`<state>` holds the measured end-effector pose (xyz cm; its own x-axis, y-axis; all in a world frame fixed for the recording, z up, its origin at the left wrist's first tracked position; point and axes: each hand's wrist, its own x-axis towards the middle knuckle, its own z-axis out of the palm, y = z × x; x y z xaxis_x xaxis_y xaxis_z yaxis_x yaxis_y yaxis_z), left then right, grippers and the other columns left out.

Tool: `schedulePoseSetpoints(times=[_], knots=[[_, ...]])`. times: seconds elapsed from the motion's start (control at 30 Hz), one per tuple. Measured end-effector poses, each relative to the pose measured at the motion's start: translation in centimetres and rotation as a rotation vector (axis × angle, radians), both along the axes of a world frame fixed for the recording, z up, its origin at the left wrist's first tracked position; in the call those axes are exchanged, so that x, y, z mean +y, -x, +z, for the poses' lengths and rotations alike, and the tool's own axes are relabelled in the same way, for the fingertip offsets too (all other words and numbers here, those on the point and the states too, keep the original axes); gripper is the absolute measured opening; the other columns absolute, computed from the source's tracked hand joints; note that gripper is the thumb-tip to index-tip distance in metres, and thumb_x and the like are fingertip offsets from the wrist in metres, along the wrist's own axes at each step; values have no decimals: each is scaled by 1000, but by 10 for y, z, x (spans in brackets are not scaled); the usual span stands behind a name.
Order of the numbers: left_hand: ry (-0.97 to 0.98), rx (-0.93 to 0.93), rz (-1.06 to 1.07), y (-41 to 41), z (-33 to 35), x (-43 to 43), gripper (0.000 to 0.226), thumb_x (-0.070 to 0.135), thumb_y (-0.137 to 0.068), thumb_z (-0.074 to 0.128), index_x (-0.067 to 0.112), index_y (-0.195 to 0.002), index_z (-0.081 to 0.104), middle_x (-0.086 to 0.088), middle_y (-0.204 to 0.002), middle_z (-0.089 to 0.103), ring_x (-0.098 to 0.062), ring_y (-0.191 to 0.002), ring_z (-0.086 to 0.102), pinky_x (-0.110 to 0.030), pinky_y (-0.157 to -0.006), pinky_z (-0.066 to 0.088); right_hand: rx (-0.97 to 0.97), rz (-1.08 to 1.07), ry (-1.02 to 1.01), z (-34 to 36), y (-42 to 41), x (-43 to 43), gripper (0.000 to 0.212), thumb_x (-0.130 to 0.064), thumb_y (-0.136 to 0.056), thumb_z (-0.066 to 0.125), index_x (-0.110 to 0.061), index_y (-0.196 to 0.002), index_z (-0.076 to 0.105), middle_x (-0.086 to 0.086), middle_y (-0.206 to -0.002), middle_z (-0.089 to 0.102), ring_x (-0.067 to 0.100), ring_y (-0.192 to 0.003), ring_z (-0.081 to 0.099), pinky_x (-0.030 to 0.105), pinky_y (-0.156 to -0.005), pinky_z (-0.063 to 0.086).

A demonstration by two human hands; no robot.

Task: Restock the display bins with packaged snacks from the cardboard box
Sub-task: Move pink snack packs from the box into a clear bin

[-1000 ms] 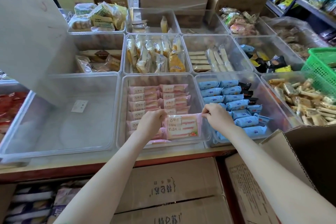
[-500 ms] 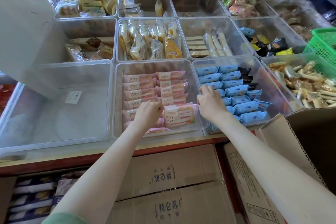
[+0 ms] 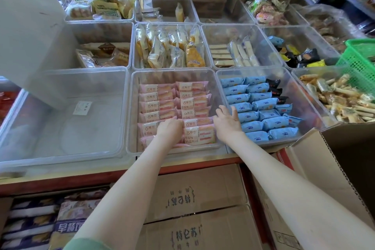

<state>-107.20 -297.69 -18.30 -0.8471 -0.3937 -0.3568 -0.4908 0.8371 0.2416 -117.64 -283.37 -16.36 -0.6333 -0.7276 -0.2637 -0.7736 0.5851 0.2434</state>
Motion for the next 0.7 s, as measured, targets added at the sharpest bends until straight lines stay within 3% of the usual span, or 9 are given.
schedulePoseSetpoints(times=[0.13, 0.27, 0.5, 0.7], knots=[[-21, 96, 43, 0, 21, 21, 35, 20, -97, 47, 9, -130, 48, -13, -127, 53, -32, -114, 52, -41, -93, 45, -88, -10, 181, 23, -7, 13, 50, -3, -86, 47, -12, -135, 40, 8, -143, 34, 25, -134, 26, 37, -107, 21], [-92, 274, 51, 6, 59, 61, 40, 22, -96, 47, 9, -134, 40, -14, -130, 49, -33, -118, 49, -42, -93, 43, -22, -11, 330, 66, -12, 35, 57, -4, -87, 49, -13, -141, 31, 7, -140, 36, 26, -128, 33, 36, -102, 29], [3, 519, -86, 16, 153, 170, 41, 30, -99, 44, 11, -135, 40, -11, -130, 48, -31, -121, 47, -40, -91, 42, 143, 9, 479, 149, -13, 135, 58, -15, -89, 57, -11, -142, 34, 7, -139, 42, 27, -126, 39, 34, -101, 32], [64, 641, -165, 26, 199, 302, 38, 30, -98, 44, 12, -131, 42, -11, -128, 50, -31, -118, 49, -41, -88, 42, 170, -44, 609, 182, -6, 272, 55, -16, -82, 63, -8, -133, 46, 12, -128, 50, 32, -119, 44, 43, -101, 38]])
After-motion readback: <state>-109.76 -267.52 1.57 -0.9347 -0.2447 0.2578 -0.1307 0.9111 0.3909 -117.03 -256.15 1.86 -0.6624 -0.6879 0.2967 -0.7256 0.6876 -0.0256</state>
